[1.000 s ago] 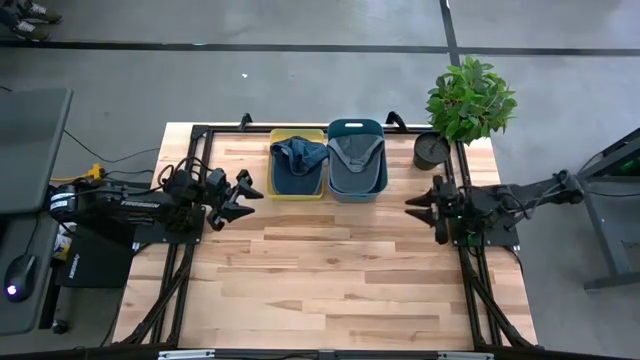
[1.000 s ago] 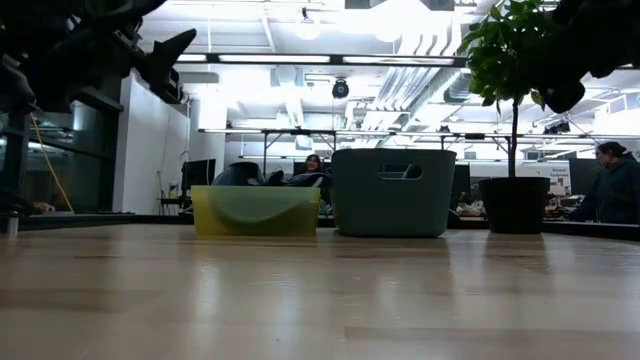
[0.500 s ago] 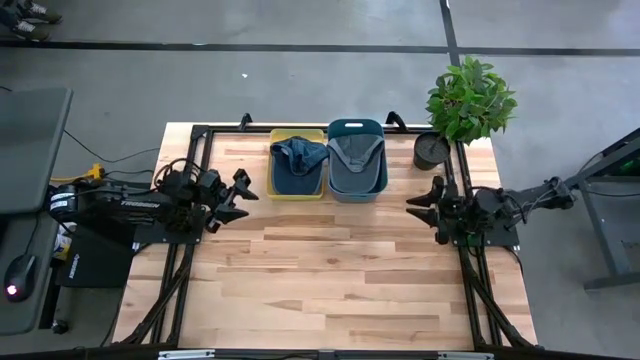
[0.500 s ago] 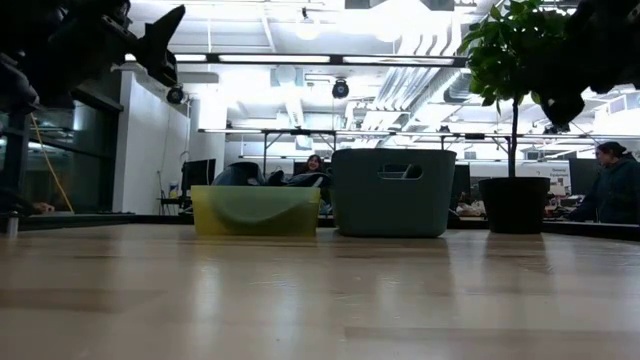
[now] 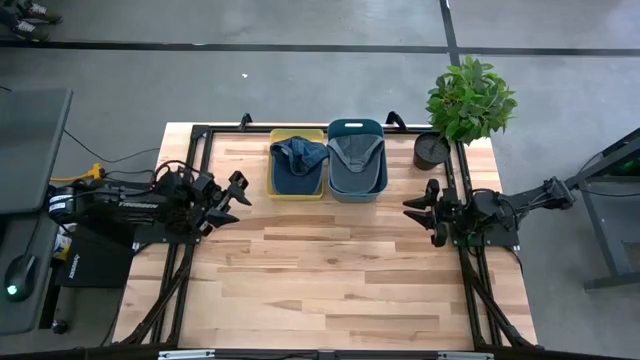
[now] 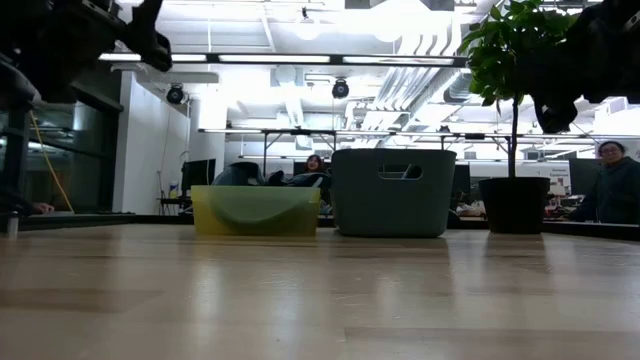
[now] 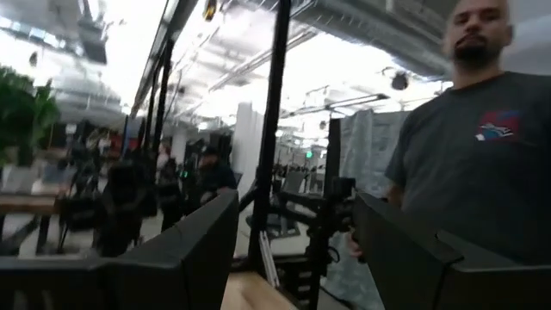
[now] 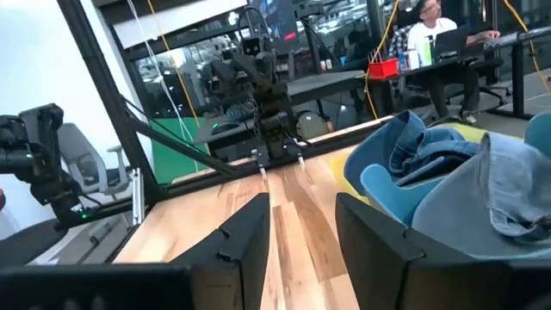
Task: Pick & Place hat
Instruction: Return to Home Position
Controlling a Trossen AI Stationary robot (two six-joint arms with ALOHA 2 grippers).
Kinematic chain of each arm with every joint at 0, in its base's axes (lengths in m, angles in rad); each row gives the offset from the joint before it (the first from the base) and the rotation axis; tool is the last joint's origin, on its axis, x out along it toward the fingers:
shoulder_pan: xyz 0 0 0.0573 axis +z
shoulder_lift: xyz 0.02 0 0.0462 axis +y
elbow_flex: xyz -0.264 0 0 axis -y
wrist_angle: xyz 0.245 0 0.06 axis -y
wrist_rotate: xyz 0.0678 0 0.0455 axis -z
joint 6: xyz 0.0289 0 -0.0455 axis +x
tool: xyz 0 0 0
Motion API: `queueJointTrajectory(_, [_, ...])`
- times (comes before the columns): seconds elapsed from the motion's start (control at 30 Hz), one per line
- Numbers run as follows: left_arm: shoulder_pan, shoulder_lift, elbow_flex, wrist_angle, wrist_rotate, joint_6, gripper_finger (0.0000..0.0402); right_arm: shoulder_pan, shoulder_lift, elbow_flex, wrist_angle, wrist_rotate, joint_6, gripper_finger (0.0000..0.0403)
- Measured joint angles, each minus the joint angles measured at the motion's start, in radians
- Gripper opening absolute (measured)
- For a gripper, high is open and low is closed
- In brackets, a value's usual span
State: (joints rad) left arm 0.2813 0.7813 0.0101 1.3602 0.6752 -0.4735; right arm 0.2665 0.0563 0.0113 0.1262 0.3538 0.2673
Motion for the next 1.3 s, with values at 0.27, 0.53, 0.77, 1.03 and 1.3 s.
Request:
queueJointTrajectory(0.27, [0.0, -0.078, 0.0, -0.134, -0.063, 0.018, 0.0229, 0.0, 0.0, 0.0, -0.001, -0.005, -0.005, 0.0128])
queueJointTrajectory(0.53, [0.0, -0.255, 0.0, -0.388, -0.185, 0.042, 0.0229, 0.0, 0.0, 0.0, -0.004, -0.031, -0.006, 0.0128])
queueJointTrajectory(0.77, [0.0, -0.438, 0.0, -0.632, -0.246, 0.042, 0.0229, 0.0, 0.0, 0.0, -0.01, -0.029, -0.014, 0.0128])
queueJointTrajectory(1.03, [0.0, -0.617, 0.0, -0.867, -0.292, 0.077, 0.0229, 0.0, 0.0, 0.001, -0.01, -0.027, -0.007, 0.0128])
queueJointTrajectory(1.3, [0.0, -0.776, 0.0, -1.119, -0.22, 0.104, 0.0229, 0.0, 0.0, 0.001, -0.009, 0.034, -0.042, 0.0128])
